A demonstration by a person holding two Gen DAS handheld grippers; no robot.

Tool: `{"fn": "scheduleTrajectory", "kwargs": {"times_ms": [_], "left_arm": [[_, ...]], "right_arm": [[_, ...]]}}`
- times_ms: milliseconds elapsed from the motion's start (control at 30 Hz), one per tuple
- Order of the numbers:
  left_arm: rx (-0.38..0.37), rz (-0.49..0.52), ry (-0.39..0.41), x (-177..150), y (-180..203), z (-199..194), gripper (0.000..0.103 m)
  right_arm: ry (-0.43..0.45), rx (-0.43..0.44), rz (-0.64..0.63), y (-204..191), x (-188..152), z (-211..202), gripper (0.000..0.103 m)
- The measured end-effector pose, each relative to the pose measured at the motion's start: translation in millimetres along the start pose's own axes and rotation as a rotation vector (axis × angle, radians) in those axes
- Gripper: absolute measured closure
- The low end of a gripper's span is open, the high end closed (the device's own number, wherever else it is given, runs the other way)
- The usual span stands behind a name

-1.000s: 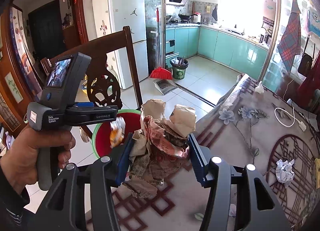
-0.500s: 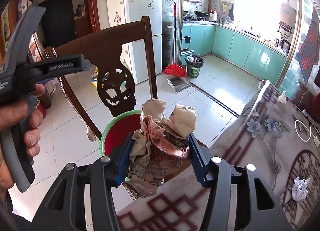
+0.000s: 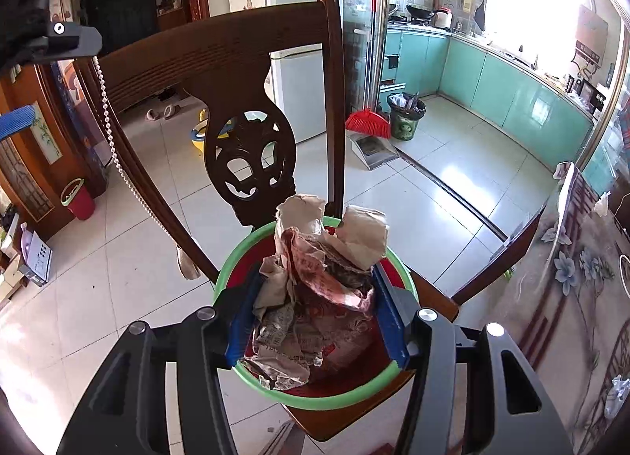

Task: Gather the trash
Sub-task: 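Open the left tool over the bucket while the right tool releases the red-white paper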

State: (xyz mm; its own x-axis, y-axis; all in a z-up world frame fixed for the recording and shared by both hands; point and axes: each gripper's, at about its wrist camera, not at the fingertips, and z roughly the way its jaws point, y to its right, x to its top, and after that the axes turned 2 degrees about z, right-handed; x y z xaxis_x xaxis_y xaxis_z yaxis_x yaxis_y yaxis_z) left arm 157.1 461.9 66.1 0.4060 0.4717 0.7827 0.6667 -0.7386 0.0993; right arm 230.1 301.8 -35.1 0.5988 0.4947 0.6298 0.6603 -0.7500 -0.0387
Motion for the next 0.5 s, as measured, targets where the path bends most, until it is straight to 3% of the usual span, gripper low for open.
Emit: {"fn": "scheduleTrajectory", "kwargs": {"times_ms": [367,500], "left_arm": [[-0.008,-0.004,0.002,1.7,0.2,0.1,0.005],[-0.009,-0.007,0.004,2.0,0.3,-0.5,0.005]], "right_arm": [[-0.103,-0.020,0.007,-7.2,-2.1,52.2,0.041],[-0.116,-0.024,0.020,-5.8,-4.3,56.4,0.026]]}}
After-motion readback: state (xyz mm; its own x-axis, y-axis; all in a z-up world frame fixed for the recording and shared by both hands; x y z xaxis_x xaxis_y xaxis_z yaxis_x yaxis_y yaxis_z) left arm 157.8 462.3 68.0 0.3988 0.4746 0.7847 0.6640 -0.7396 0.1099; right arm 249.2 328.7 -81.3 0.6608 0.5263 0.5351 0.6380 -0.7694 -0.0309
